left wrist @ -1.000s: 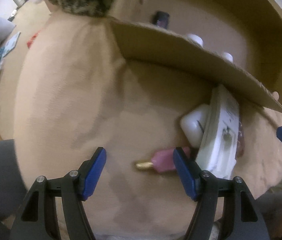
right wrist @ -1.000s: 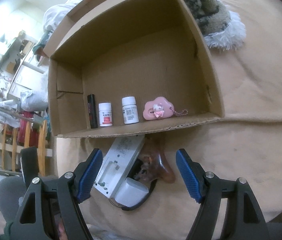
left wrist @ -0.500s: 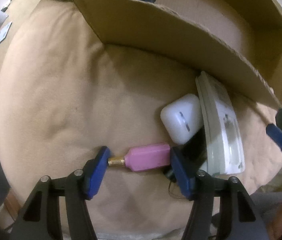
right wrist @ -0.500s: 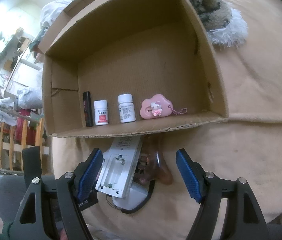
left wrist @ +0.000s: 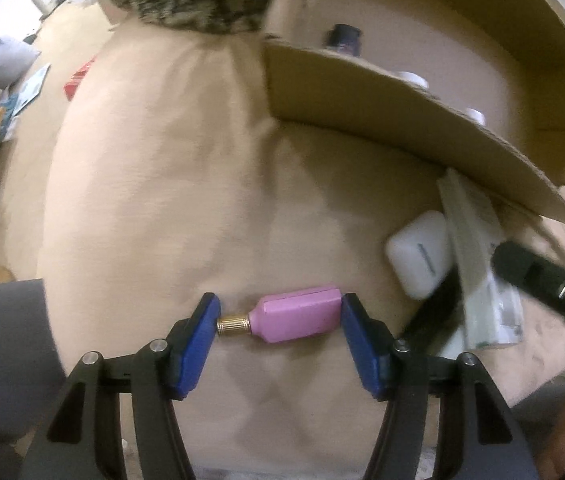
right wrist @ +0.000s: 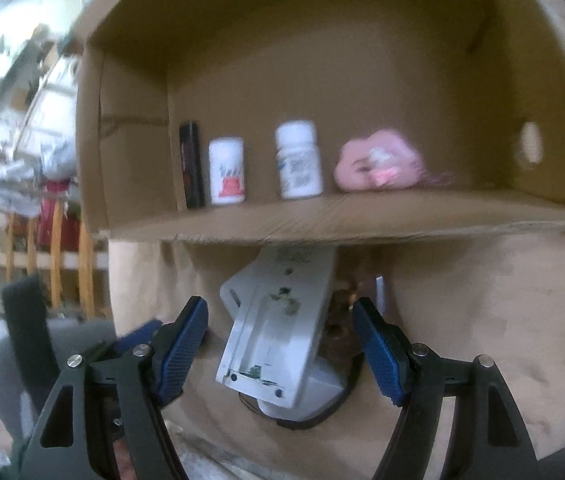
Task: Organize rigid objects
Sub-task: 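Grasp the pink lighter with the left gripper while the right gripper grasps the white battery holder, then carry both items into the box and open both grippers to release them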
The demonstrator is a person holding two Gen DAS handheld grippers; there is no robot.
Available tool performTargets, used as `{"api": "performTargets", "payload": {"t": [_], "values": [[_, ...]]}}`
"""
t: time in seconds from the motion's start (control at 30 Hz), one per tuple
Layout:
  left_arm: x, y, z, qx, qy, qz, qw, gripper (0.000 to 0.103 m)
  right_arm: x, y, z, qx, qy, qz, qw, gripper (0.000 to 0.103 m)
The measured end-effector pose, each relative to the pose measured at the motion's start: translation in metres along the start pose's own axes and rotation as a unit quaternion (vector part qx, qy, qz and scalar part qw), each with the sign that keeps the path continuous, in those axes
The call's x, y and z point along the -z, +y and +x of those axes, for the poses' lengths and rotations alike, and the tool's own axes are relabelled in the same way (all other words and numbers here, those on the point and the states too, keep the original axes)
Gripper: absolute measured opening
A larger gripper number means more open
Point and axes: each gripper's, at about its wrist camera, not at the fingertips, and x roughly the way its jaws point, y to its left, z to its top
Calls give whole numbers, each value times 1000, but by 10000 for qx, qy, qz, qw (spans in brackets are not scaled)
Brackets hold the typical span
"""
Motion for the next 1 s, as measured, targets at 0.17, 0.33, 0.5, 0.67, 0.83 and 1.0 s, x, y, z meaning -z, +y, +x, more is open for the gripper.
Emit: {"api": "performTargets", "payload": {"t": [0.17,0.33,0.5,0.67,0.83,1.0], "values": [[0,-9,10,-29,89,-35,10000,59,2,11,22,146,230,-132,9995,72],[-2,-14,15,-85,86,29,9999,59,2,6,28,436,231,-114,9987,53],[3,-12,20,-74,73,14,9999,59,9,7,17,453,105,-275,9985,49],[-2,-8,7,92,114,-67,9999,59,22,12,2,469,-39,-461,9978,49],[4,-4,0,66,74,-44,9999,59,42,23,-17,713,-268,-778,9940,48],[7,-1,-9,23,-3,51,10000,59,51,30,-31,559,-349,-781,9948,48]]}}
